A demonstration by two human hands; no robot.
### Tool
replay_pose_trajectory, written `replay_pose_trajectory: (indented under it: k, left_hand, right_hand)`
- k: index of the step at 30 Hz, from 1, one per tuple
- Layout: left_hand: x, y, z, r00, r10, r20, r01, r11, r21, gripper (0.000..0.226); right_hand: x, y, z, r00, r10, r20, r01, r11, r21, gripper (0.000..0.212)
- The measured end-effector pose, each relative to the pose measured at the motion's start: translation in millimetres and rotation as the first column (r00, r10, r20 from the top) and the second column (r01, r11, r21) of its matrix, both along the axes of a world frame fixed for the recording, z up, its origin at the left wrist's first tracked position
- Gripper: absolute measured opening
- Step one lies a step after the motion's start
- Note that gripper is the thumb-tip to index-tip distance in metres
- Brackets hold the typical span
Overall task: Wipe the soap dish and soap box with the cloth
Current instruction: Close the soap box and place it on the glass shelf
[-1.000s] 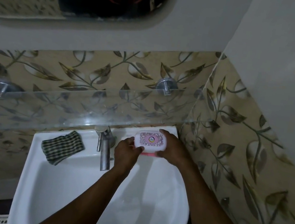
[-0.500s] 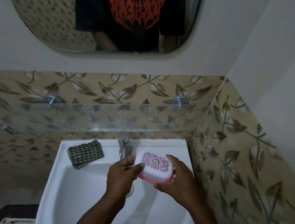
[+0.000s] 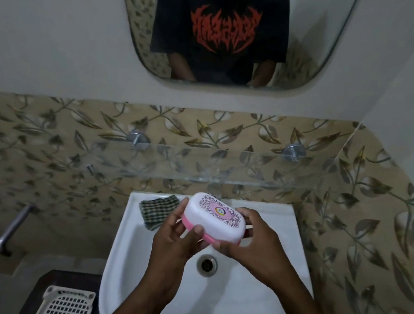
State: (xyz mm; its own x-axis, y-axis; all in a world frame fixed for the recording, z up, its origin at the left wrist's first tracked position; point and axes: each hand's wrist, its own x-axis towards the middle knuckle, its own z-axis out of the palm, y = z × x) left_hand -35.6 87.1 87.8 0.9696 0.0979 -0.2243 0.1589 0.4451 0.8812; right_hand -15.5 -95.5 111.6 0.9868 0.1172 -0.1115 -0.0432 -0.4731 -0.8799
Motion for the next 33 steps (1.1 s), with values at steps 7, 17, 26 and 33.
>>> replay_pose_trajectory:
  k: [7,17,26,33]
  left_hand:
    - [-2,17,17,0.999,0.023,0.024,-0.022,0.998,-0.057,0.067]
    - [2,20,34,0.998,0.054,0.014,-0.053,0.998,-0.039,0.055]
    - [6,23,40,0.999,0.032,-0.010,-0.032,0.998,0.050,0.060]
    - [7,25,44,0.999,0.042,-0.015,-0.041,0.996,0.084,0.061]
  right_hand:
    - [5,14,19,0.999,-0.032,-0.010,0.033,0.998,0.051,0.068]
    - [10,17,26,0.999,-0.028,0.019,0.027,0.999,0.037,0.070]
    - [12,17,27,0.999,-0.002,0.040,0.002,1.000,0.020,0.071]
    - [12,20,27,0.999,0.000,0.051,-0.001,1.000,0.026,0.075]
